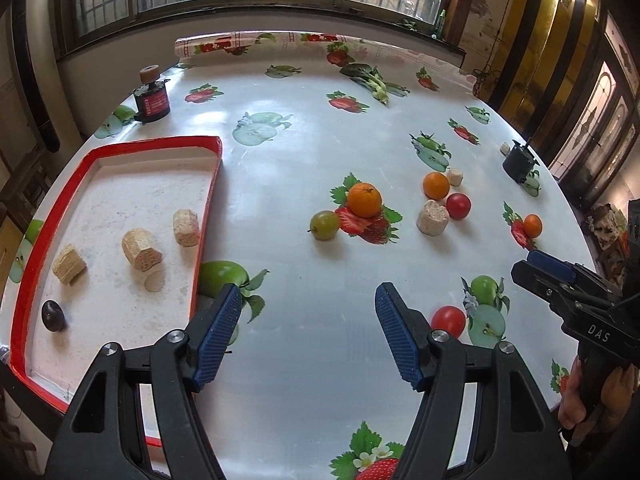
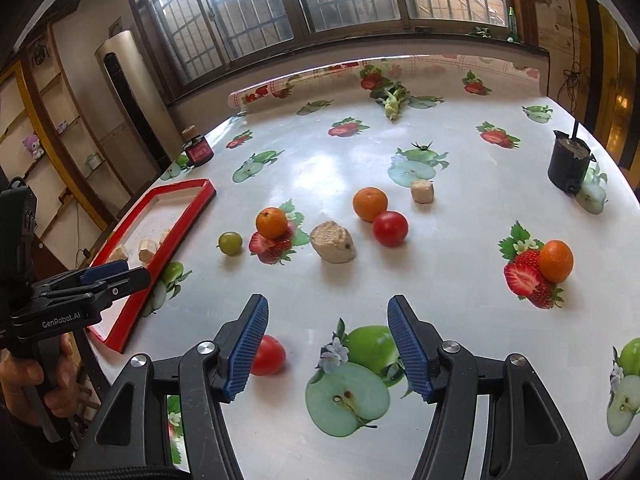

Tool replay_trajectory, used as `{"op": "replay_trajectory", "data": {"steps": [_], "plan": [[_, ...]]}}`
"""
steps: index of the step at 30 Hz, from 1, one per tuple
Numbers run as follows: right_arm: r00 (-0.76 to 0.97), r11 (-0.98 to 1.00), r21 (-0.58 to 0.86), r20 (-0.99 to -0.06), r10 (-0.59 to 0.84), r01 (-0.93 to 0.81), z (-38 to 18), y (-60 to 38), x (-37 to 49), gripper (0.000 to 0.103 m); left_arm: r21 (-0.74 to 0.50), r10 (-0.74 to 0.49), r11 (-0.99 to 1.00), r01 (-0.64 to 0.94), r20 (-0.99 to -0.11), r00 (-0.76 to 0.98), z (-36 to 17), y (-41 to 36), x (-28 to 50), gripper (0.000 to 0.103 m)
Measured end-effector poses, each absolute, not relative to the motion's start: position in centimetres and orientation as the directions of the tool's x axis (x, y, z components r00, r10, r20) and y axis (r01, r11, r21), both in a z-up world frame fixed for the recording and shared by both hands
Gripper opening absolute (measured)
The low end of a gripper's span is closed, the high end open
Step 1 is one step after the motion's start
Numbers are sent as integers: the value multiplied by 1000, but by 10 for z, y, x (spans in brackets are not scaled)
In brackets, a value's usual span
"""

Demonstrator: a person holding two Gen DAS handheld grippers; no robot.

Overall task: Organize fruits
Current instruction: 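Grasp a red tomato with the left tool while the right tool grasps an orange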

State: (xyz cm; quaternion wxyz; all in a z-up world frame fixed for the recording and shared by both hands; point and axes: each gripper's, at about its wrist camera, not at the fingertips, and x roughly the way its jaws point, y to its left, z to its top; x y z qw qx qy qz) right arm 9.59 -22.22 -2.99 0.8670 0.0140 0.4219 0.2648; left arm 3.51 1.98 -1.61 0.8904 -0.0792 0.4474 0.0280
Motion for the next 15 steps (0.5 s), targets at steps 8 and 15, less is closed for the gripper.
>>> {"op": "replay_trajectory", "data": {"steps": [8, 15], "plan": [[522, 882, 247, -730, 442, -401, -37, -248, 100, 64, -140, -100, 990, -27, -817, 568, -26, -24, 38, 69], [547, 913, 254, -737, 396, -318, -46, -286, 109, 64, -137, -153, 988, 69, -841, 519, -41, -64, 43, 69]]}}
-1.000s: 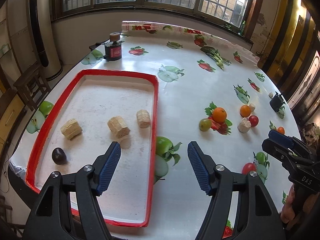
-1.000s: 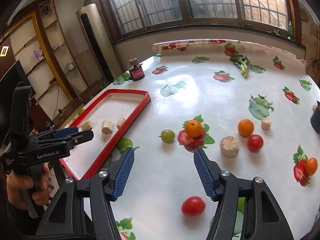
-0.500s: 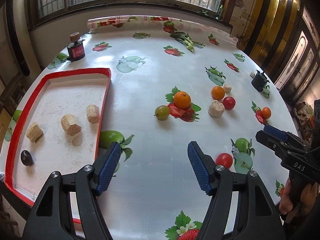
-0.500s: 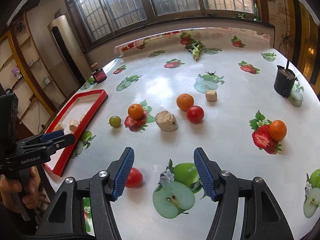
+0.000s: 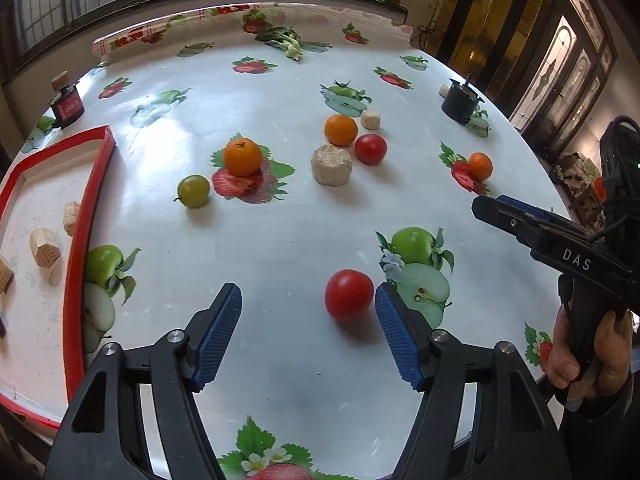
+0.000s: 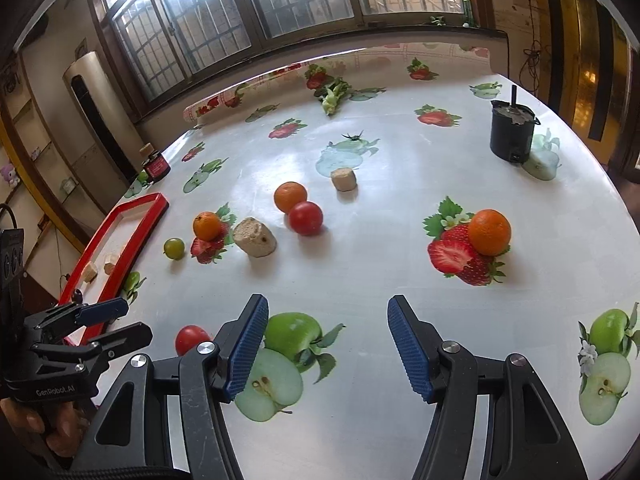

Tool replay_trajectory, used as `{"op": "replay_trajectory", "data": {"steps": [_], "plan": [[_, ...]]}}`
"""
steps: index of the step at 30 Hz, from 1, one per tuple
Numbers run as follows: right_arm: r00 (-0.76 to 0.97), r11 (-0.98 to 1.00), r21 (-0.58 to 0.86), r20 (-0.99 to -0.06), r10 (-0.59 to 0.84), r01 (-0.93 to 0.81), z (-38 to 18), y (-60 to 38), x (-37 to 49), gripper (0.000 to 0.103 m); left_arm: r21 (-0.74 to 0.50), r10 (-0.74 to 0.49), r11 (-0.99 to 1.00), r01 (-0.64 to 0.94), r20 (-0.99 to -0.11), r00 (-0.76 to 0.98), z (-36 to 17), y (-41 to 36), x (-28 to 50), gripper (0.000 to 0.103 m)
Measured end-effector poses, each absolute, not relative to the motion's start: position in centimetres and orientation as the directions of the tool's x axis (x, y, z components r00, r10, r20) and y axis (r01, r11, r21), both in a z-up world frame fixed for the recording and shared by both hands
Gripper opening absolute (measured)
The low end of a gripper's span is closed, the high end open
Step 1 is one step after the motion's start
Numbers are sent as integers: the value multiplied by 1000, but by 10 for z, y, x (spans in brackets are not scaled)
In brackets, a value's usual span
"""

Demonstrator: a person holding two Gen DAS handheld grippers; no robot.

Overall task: Organize fruits
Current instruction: 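Grasp a red tomato with the left tool while the right tool grasps an orange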

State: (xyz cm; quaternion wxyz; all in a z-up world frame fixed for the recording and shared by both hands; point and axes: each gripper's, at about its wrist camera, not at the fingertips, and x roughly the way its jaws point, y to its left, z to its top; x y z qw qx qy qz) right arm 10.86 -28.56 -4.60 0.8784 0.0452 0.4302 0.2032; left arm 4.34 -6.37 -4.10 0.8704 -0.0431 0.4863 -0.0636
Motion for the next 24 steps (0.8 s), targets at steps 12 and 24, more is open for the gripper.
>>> {"op": "replay_trajectory", "data": {"steps": [12, 24], "plan": [[593, 968, 175, -766, 248, -179, -60, -341, 148, 64, -84, -142, 986, 143, -876, 461, -72, -102, 57, 69], [580, 983, 87, -797, 168, -165, -82, -340, 196, 37, -146, -195, 980, 136, -850, 489, -70, -85, 64, 28]]}}
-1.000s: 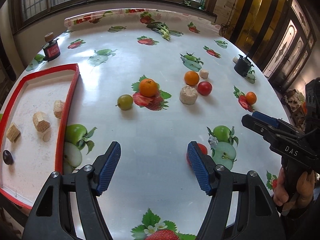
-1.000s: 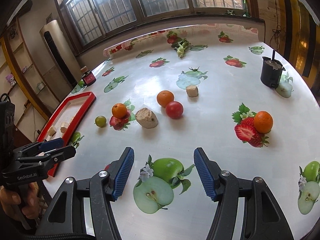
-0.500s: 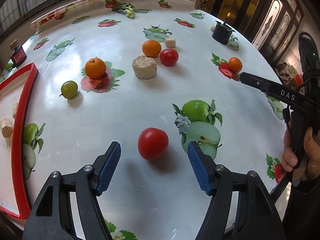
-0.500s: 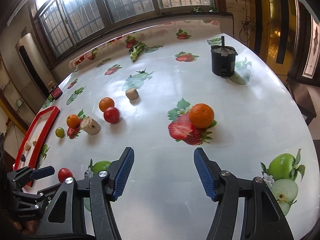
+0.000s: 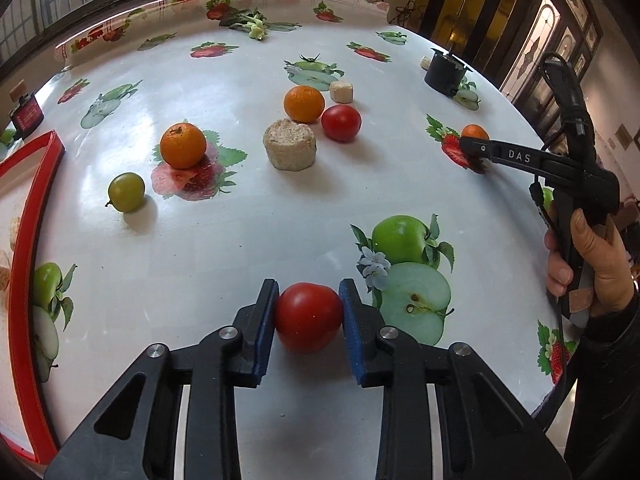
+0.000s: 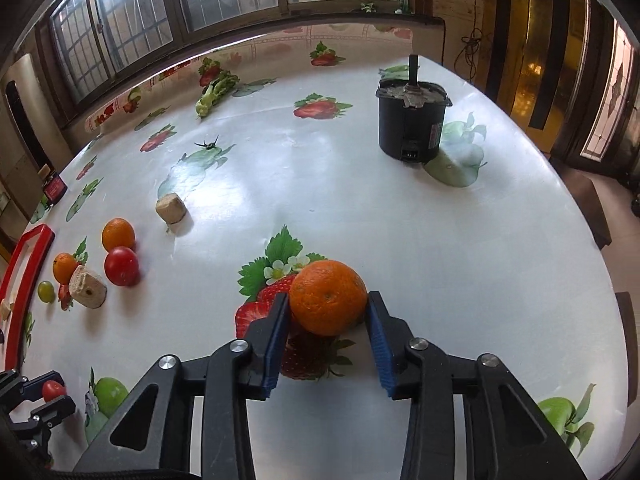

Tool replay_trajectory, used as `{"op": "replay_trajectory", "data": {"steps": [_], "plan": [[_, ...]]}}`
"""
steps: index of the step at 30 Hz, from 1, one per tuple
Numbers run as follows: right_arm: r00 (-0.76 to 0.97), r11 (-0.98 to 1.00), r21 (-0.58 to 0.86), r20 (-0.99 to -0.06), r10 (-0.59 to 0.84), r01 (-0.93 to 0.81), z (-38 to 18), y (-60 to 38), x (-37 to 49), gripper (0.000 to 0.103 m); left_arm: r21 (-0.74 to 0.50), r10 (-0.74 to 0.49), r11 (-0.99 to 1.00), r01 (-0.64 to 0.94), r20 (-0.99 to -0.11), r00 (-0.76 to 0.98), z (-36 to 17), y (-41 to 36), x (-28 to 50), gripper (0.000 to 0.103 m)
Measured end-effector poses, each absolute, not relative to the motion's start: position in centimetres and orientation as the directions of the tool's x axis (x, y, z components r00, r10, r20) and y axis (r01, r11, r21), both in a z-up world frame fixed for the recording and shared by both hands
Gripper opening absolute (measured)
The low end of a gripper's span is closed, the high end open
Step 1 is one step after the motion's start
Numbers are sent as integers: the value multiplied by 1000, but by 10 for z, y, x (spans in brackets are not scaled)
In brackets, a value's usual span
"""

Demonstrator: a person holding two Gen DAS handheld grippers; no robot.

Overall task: Organize fruits
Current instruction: 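Grasp a red tomato with the left tool while the right tool grasps an orange, then carry the tomato and orange with both tools over the tray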

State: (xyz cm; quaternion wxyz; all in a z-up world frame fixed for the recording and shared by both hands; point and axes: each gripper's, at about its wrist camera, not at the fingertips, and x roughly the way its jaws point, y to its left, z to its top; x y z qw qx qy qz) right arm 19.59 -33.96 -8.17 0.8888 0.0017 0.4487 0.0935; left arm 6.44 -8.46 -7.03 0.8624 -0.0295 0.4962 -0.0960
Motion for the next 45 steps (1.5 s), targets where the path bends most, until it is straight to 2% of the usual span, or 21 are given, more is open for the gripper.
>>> {"op": "replay_trajectory", "data": {"steps": [8, 17, 32, 45], "plan": [[549, 945, 186, -777, 308, -268, -69, -303, 157, 37, -150, -179, 984, 98, -833, 524, -58, -65, 58, 28], [522, 895, 193, -755, 397, -402, -48, -243, 125, 37, -135, -123, 991, 22, -810, 573, -44, -31, 46, 28], [436, 800, 205, -749, 499, -564, -41, -155, 93, 37, -136, -52, 987, -90, -789, 613, -33, 22, 21, 28], [405, 760, 193, -751, 522, -621, -35, -115, 82, 37, -157, -16, 972, -174, -786, 619, -35, 62, 8, 28]]}}
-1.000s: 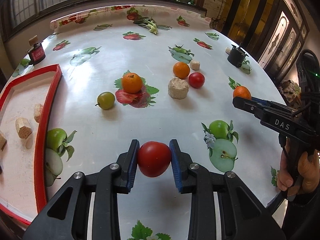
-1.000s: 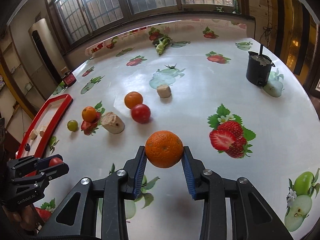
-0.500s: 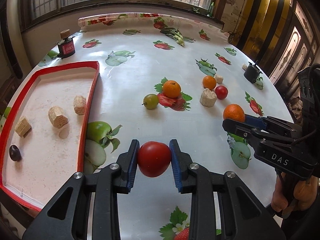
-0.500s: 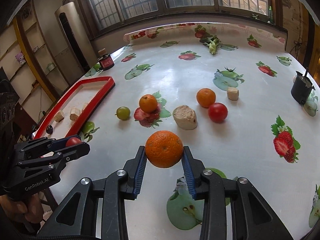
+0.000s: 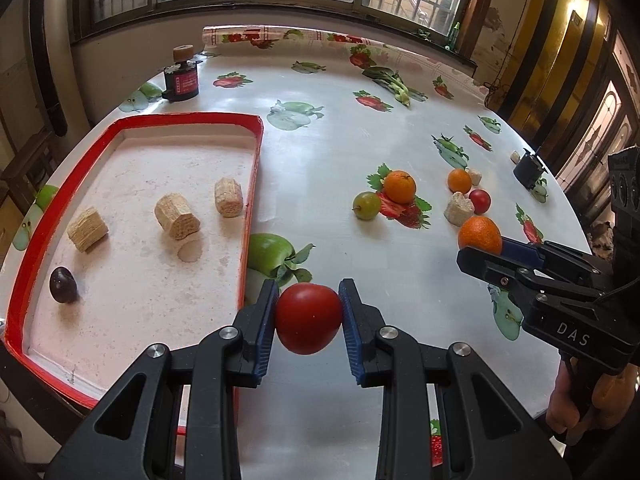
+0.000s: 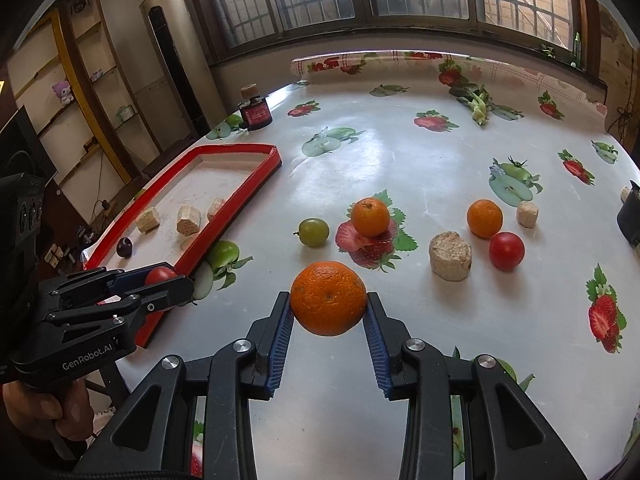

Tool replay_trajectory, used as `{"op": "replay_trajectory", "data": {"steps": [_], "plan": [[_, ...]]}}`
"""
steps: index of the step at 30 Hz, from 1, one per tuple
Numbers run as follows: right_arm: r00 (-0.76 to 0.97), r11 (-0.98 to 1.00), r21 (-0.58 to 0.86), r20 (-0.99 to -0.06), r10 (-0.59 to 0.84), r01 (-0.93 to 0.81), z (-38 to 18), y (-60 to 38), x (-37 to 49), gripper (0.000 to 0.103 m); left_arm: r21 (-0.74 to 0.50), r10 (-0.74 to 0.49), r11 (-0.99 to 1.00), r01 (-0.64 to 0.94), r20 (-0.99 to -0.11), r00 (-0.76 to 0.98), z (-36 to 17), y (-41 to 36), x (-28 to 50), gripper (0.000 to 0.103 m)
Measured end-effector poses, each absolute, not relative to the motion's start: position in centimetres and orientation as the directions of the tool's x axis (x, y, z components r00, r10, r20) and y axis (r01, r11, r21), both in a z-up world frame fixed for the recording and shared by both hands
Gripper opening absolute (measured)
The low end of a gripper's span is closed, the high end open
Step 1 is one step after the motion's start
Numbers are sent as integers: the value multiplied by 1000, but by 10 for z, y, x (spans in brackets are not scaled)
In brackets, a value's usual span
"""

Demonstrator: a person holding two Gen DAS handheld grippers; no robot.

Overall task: Organize fruits
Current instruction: 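Carry the tomato and orange with both tools over the tray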

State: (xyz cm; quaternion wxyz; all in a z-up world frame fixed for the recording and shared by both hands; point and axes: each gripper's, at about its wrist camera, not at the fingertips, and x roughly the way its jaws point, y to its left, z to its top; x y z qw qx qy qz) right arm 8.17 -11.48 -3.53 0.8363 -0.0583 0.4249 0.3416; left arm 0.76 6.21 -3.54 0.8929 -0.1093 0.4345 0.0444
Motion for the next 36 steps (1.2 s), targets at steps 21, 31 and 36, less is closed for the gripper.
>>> {"op": "replay_trajectory", "data": {"steps": [21, 31, 36], "plan": [[316, 673, 224, -750, 581, -704, -34, -24, 94, 36, -156, 80, 937, -314, -777, 624, -25, 145, 4, 28], [286, 637, 233, -745, 603, -735, -30, 25, 111, 36, -139, 131, 919, -370, -775, 618, -19, 184, 23, 28], [261, 618, 244, -747, 611, -747, -31, 50, 123, 36, -122, 151, 915, -386, -781, 605, -21, 200, 38, 28]]}}
